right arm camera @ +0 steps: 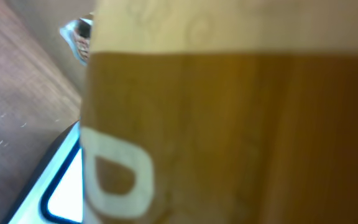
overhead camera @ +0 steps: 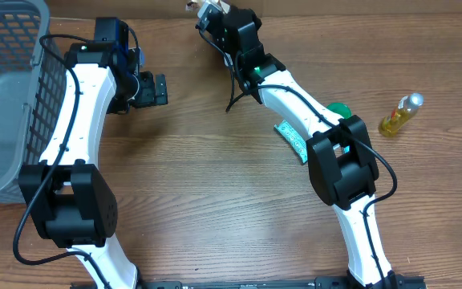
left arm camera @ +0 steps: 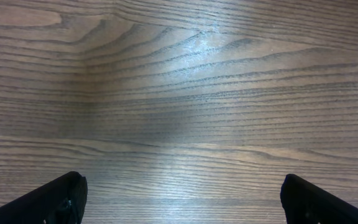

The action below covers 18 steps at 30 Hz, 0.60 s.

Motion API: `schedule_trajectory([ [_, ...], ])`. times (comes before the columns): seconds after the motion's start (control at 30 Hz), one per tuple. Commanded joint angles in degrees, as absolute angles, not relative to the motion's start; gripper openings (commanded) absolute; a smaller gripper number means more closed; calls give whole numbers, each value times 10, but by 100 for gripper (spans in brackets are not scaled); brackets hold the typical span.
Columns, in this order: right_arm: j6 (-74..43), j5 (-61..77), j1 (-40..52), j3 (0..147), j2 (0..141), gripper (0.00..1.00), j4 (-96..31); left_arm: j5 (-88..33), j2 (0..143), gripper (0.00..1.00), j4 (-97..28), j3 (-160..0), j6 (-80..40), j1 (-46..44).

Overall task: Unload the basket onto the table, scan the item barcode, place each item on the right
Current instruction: 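Hold the PanTree packet up at the white scanner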

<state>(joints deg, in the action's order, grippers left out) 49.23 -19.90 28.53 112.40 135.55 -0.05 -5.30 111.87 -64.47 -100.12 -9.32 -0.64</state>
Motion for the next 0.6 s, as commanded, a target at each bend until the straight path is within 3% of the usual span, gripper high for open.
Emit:
schedule_trajectory([
  [0.0,478,-191,287,1136,1360,15,-11,-53,1118,100,-644,-1005,-94,-8],
  [0.3,478,-129,288,1136,1360,15,-80,-53,1118,100,-644,-1005,-94,-8],
  [0.57,474,-118,288,1136,1360,15,-67,-53,1118,100,-644,-1005,-94,-8],
])
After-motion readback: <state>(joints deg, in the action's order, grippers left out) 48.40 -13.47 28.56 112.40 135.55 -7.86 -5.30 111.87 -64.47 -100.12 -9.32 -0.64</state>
